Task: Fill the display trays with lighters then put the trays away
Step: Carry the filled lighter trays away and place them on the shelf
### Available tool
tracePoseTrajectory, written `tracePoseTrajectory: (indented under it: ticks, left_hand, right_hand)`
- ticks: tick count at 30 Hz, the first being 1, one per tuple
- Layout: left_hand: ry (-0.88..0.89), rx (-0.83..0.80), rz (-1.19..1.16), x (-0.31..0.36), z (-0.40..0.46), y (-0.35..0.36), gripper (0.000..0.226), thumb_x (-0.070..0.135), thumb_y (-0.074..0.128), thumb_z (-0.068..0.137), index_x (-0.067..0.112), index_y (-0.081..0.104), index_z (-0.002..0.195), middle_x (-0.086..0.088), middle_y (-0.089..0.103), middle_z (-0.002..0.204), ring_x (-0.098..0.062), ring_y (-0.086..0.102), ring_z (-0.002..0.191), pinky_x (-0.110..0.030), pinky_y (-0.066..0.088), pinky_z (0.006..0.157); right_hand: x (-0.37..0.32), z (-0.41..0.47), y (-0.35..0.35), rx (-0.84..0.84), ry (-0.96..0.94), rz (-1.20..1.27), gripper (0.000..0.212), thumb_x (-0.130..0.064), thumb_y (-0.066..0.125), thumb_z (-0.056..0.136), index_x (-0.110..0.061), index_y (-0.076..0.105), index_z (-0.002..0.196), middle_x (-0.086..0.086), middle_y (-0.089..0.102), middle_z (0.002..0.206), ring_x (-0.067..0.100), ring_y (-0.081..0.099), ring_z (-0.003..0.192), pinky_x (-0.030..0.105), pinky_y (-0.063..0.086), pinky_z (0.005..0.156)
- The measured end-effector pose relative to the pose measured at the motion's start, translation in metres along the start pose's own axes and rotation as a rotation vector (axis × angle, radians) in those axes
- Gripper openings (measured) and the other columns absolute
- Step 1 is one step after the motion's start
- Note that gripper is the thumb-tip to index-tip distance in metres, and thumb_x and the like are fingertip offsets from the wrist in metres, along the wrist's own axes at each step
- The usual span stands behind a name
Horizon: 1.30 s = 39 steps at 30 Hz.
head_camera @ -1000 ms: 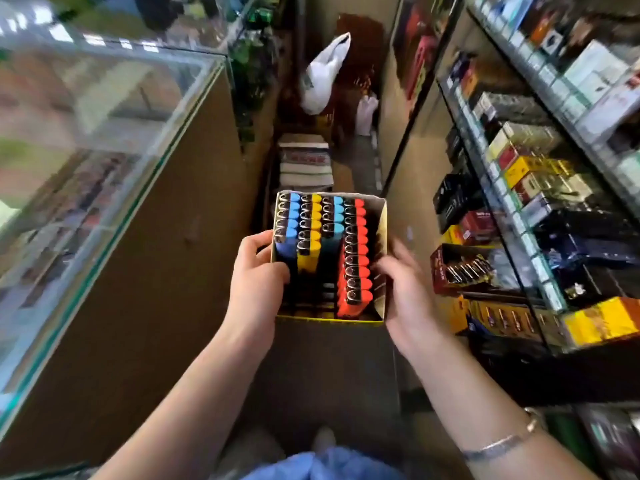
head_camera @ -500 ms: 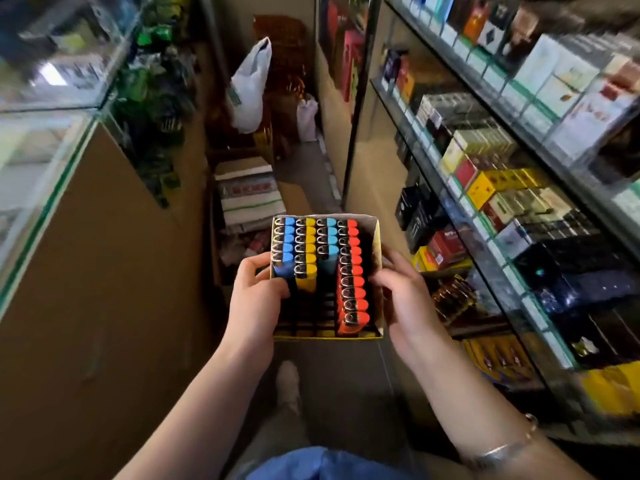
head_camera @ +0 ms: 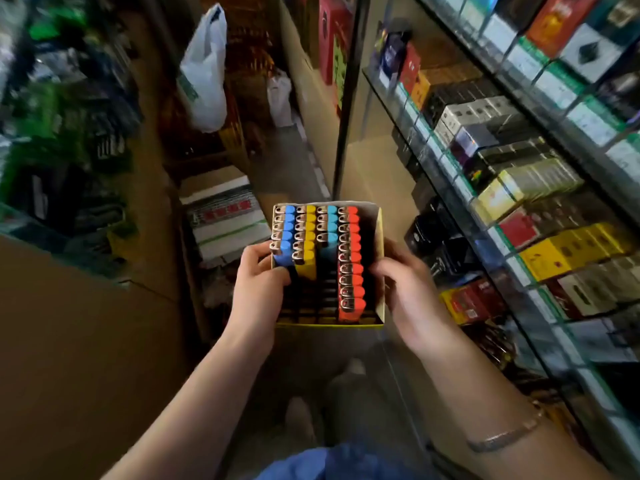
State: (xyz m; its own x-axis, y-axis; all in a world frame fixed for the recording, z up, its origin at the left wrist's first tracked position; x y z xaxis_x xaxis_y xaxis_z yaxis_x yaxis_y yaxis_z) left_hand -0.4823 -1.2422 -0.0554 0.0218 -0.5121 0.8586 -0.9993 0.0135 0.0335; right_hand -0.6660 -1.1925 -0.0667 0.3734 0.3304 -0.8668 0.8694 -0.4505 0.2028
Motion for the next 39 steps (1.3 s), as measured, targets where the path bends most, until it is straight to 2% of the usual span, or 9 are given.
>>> tracePoseTrajectory:
  ticks: [7,11,15,20,23,28,33,37,39]
  left_hand:
    - [-0.061,0.040,0.008,0.008,0.101,0.057,0.044,-0.009,0.037,0.075,0.030,0.052,0.088,0.012,0.069,0.077,-0.021,0.064,0.090,-0.046,0.053,0.079]
    - [-0.114,0.050,0.022,0.012,0.155,0.090,0.044,-0.009,0.037,0.074,0.029,0.051,0.089,0.005,0.068,0.089,-0.020,0.064,0.091,-0.044,0.053,0.078]
    - [-0.103,0.028,0.057,0.021,0.208,0.113,0.042,-0.011,0.036,0.072,0.026,0.049,0.087,0.009,0.067,0.081,-0.004,0.064,0.074,-0.024,0.050,0.059]
    - [-0.108,-0.148,0.106,0.011,0.284,0.147,0.046,-0.013,0.035,0.074,0.024,0.049,0.096,0.004,0.066,0.102,-0.013,0.063,0.093,-0.033,0.053,0.074]
    - [-0.092,-0.274,0.183,-0.002,0.334,0.171,0.053,-0.015,0.036,0.072,0.031,0.053,0.093,0.011,0.066,0.097,-0.011,0.061,0.095,-0.029,0.050,0.070]
    - [-0.082,-0.483,0.306,-0.032,0.413,0.210,0.059,-0.018,0.039,0.071,0.033,0.054,0.096,0.001,0.062,0.110,-0.018,0.057,0.104,-0.036,0.048,0.085]
    - [-0.100,-0.511,0.284,-0.065,0.476,0.247,0.059,-0.016,0.038,0.074,0.035,0.057,0.097,0.010,0.063,0.092,-0.004,0.063,0.078,-0.015,0.050,0.055]
    - [-0.029,-0.532,0.205,-0.080,0.513,0.277,0.062,-0.018,0.039,0.073,0.028,0.061,0.109,-0.002,0.064,0.109,-0.014,0.061,0.100,-0.026,0.052,0.083]
    - [0.000,-0.526,0.142,-0.087,0.527,0.284,0.058,-0.020,0.041,0.074,0.020,0.061,0.111,-0.002,0.065,0.104,-0.013,0.062,0.095,-0.023,0.052,0.081]
  right_hand:
    - [-0.015,0.112,-0.021,0.055,0.097,-0.102,0.033,0.002,0.050,0.080,-0.021,0.068,0.095,0.000,0.073,0.090,0.018,0.067,0.090,0.029,0.049,0.071]
    - [-0.025,0.175,-0.031,0.049,0.171,-0.144,0.041,0.002,0.049,0.079,-0.025,0.065,0.104,0.000,0.072,0.099,0.018,0.067,0.095,0.033,0.053,0.076]
    - [-0.026,0.231,-0.032,0.086,0.204,-0.184,0.041,0.004,0.048,0.080,-0.023,0.064,0.106,0.002,0.072,0.098,0.021,0.066,0.095,0.042,0.053,0.086]
    - [-0.005,0.296,-0.046,0.195,0.238,-0.253,0.028,-0.008,0.052,0.085,-0.030,0.066,0.094,-0.003,0.072,0.095,0.020,0.066,0.094,0.046,0.051,0.089]
    - [0.008,0.335,-0.063,0.281,0.215,-0.304,0.027,-0.009,0.055,0.084,-0.033,0.065,0.089,-0.004,0.070,0.096,0.024,0.064,0.098,0.045,0.050,0.090]
    - [0.041,0.395,-0.084,0.280,0.225,-0.417,0.039,-0.036,0.057,0.078,-0.029,0.054,0.116,-0.002,0.067,0.107,0.022,0.063,0.100,0.049,0.051,0.088]
    - [0.070,0.453,-0.114,0.462,0.123,-0.344,0.031,-0.013,0.046,0.092,-0.017,0.050,0.122,0.008,0.064,0.116,0.026,0.061,0.107,0.046,0.050,0.092]
    - [0.083,0.489,-0.127,0.640,-0.002,-0.213,0.037,-0.005,0.044,0.092,-0.012,0.049,0.128,0.004,0.061,0.119,0.014,0.057,0.104,0.025,0.050,0.079]
    - [0.088,0.504,-0.133,0.746,-0.038,-0.184,0.041,0.000,0.045,0.089,-0.009,0.049,0.128,0.005,0.060,0.120,0.016,0.055,0.105,0.028,0.049,0.082]
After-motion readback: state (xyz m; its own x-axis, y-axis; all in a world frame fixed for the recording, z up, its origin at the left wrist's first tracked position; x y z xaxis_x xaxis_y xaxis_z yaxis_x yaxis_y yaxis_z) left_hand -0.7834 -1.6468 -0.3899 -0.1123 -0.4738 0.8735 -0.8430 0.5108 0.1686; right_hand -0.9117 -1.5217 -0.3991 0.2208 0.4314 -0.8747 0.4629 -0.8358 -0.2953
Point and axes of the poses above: each hand's wrist, its own z-axis towards the middle knuckle, its own y-axis out of the palm, x = y × z, the point moved 7 cm from there along z, towards the middle knuckle
